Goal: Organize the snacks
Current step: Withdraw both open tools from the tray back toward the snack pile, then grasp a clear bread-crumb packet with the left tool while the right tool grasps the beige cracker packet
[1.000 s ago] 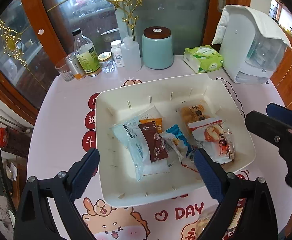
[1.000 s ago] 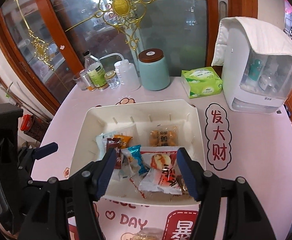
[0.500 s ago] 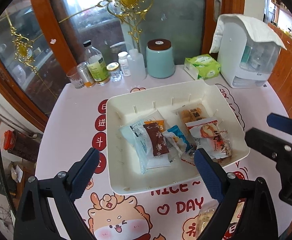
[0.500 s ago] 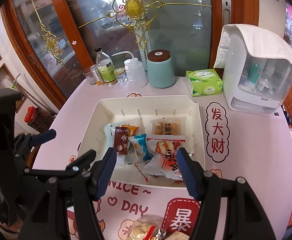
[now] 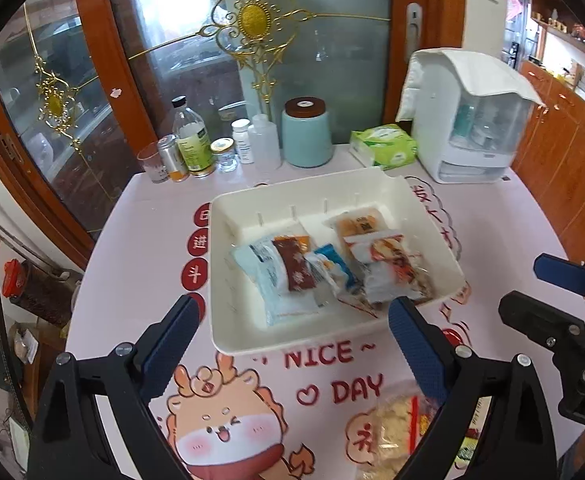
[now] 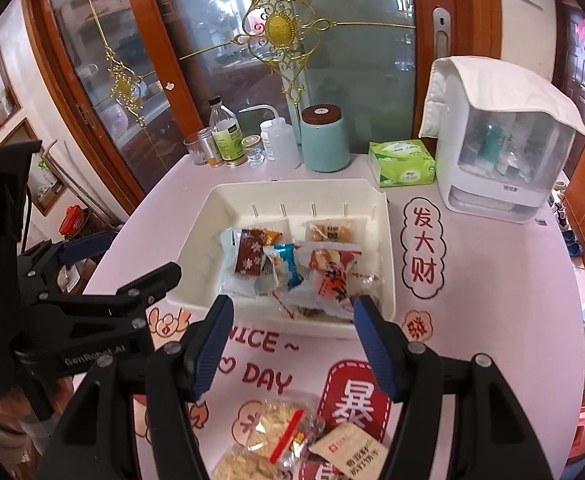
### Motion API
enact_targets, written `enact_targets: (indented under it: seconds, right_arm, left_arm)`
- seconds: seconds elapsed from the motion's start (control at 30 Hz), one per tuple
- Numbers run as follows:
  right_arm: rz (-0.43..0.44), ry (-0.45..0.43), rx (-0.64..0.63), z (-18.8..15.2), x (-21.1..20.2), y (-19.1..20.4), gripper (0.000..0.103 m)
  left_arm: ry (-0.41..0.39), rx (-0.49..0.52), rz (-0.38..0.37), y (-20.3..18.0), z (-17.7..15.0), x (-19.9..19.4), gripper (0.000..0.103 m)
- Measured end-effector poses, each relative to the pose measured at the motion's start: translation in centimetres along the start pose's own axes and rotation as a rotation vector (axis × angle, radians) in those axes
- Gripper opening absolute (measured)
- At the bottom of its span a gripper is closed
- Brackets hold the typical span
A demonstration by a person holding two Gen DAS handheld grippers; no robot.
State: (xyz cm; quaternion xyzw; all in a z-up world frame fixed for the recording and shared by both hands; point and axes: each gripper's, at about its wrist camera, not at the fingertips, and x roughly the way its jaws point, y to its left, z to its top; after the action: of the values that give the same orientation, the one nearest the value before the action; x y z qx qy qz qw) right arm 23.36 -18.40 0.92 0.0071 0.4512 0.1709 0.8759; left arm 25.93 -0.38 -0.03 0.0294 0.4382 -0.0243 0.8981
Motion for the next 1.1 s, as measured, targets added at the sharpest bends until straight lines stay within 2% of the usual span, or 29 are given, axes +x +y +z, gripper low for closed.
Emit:
enact_targets:
  seconds: [0.27,0.57,0.8,1.1]
  right_arm:
    - [-0.013,-0.009,0.01,-4.8,-2.5,-1.3,0.063]
    - [-0.08,0.043,-0.009,-11.1,-2.9,-2.7,0.063]
    - [-0.12,0.106,-0.038,-16.1,-1.6,-3.6,0.063]
    - [-0.184,0.139,-0.206,-19.5,2.1,-3.5,0.063]
  left_arm:
    - [-0.026,0.046,-0.074,-2.4,-3.6,-2.6,0.095]
    - [0.044,0.125,-0.154,-5.0,-9.0,-2.6,0.095]
    - [0.152,0.16,-0.211,-6.5,-14.3,-0.6,0.095]
    - [0.352,0.143,-0.276,-8.8,-20.2,3.9,0.095]
